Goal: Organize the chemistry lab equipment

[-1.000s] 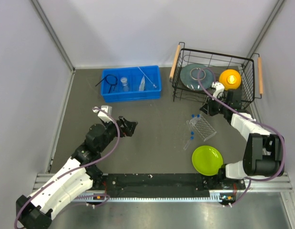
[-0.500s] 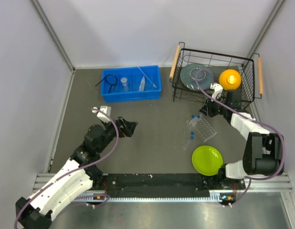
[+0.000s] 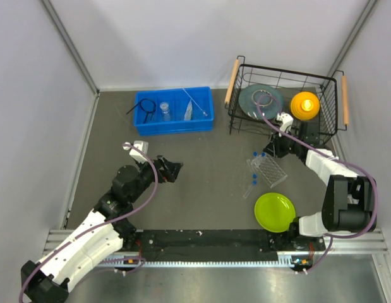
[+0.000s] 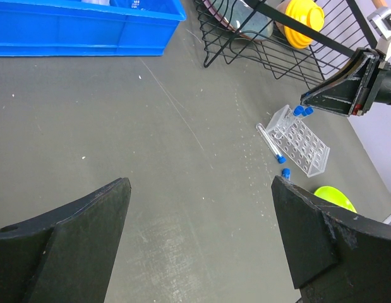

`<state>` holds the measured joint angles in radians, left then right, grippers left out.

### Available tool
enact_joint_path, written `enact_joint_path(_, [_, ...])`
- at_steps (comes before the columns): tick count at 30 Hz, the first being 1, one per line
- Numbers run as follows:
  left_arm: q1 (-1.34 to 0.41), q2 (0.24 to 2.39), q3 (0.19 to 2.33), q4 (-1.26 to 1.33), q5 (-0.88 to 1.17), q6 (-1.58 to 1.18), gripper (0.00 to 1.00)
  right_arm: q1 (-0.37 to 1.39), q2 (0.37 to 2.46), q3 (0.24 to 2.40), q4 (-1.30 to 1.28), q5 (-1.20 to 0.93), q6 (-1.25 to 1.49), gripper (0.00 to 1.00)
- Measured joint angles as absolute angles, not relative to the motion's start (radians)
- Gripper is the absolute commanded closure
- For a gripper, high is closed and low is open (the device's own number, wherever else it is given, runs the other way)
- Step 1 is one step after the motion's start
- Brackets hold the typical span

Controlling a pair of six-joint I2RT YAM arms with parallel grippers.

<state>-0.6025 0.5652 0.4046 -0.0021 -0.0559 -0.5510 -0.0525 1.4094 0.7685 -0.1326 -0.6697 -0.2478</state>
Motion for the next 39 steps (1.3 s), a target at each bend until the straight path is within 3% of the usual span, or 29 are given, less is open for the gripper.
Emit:
enact_joint_path(20, [-0.603, 0.669, 0.409, 0.015, 0.096, -0.546, 0.03, -0.059, 1.323, 0.768, -0.174, -0.708, -0.280, 0.74])
enact_joint_path(28, [-0.628, 0.987, 0.550, 0.008, 0.287, -0.544, 0.10, -0.080, 1.208, 0.768, -0.195, -0.736, -0.294, 0.67])
enact_joint_path(36, [-0.863, 1.396, 0.880, -0.154, 0.295, -0.476, 0.12, -0.110, 1.130, 0.768, -0.211, -0.771, -0.306, 0.64])
enact_joint_path(39, [-0.933, 1.544, 1.030, -0.234, 0.294, -0.449, 0.19, -0.127, 1.122, 0.768, -0.213, -0.786, -0.305, 0.64])
